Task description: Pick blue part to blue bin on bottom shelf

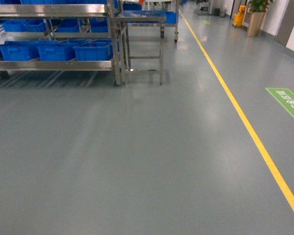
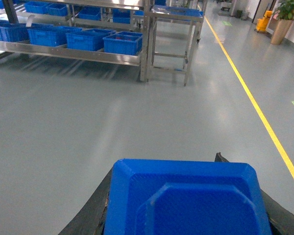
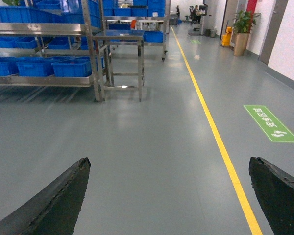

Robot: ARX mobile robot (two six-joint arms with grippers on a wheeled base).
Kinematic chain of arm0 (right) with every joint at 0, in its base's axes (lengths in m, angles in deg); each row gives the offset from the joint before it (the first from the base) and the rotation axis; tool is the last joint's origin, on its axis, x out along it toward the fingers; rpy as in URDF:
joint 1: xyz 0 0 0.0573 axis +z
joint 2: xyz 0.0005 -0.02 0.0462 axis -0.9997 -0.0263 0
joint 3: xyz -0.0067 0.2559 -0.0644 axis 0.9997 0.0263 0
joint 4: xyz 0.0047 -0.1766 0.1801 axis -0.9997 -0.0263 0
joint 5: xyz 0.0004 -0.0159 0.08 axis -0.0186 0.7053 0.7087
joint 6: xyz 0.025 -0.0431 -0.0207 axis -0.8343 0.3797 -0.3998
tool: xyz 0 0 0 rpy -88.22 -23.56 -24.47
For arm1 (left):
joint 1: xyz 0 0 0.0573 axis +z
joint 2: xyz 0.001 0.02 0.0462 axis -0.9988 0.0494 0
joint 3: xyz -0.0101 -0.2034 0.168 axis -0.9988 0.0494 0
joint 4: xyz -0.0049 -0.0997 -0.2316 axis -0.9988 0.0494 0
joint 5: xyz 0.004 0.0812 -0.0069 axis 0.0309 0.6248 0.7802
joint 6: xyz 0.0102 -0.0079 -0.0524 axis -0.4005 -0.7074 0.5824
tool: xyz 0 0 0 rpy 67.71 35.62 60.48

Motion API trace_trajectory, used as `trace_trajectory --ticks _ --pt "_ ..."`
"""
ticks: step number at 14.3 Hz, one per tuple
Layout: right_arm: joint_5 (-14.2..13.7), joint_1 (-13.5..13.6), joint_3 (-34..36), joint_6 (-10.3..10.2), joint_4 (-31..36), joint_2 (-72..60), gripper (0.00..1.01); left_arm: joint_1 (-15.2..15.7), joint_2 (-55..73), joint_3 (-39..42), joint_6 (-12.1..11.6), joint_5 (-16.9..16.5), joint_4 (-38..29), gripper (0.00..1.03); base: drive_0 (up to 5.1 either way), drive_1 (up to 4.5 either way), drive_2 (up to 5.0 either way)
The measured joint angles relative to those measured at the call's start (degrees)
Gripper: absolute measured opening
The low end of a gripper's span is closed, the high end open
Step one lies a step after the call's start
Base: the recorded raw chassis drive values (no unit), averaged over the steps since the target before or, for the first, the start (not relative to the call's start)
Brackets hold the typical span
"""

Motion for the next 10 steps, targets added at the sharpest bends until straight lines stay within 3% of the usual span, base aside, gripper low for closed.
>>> trace_trajectory --ticks 10 --pt "0.0 0.0 0.0 0.0 0.2 0.0 0.98 0.0 0.0 0.0 0.0 0.0 0.0 0.44 0.1 4.28 -4.1"
